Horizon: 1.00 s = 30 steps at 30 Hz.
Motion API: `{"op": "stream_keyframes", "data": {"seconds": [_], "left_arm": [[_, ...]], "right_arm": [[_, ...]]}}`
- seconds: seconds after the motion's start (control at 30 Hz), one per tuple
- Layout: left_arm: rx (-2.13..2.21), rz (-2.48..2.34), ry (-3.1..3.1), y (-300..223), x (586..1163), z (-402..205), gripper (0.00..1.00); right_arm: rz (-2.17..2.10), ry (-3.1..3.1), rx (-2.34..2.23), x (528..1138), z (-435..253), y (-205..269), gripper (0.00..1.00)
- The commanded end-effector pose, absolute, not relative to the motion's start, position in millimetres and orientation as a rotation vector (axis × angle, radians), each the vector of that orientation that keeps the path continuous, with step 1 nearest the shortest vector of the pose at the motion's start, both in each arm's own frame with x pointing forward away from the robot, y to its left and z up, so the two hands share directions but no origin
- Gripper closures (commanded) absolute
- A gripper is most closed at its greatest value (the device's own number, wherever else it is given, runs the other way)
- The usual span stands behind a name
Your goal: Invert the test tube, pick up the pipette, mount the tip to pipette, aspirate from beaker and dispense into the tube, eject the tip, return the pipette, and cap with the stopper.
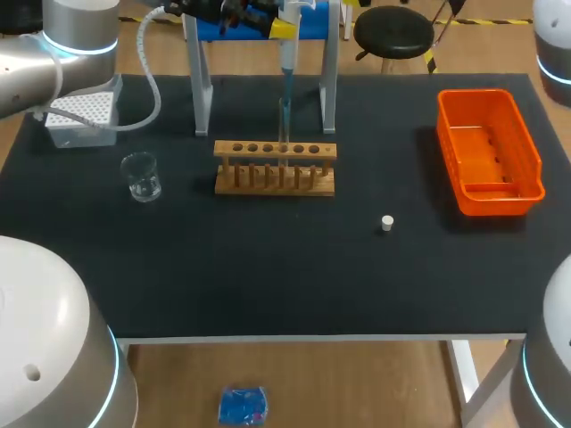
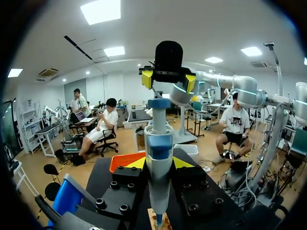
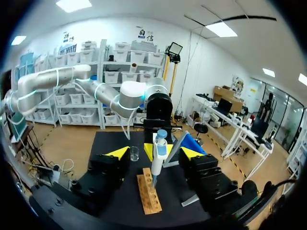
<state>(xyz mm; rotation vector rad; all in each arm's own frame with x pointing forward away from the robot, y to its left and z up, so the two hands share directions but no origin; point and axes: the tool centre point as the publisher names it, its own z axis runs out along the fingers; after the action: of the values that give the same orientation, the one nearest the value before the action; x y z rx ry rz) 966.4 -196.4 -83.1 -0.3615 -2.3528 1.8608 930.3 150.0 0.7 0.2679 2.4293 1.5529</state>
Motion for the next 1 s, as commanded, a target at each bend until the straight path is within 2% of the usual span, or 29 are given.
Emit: {"op": "stream_keyframes", "data": {"seconds": [0.03,0.4,1.0], "left_arm": [[-0.364,1.858,-2.351,-196.1,967.8,-82.6,1.0],[-0.364,1.858,-2.351,-196.1,967.8,-82.6,1.0],[-0.364,1.858,-2.351,-196.1,967.8,-82.6,1.0]], "right_arm": [[1.476,2.486,0.302,943.3,4.1,172.5,1.0],[1.475,2.468,0.29,964.8,6.9,200.0,1.0],[1.508,2.491,0.302,959.2,1.0,207.3,1.0]]}}
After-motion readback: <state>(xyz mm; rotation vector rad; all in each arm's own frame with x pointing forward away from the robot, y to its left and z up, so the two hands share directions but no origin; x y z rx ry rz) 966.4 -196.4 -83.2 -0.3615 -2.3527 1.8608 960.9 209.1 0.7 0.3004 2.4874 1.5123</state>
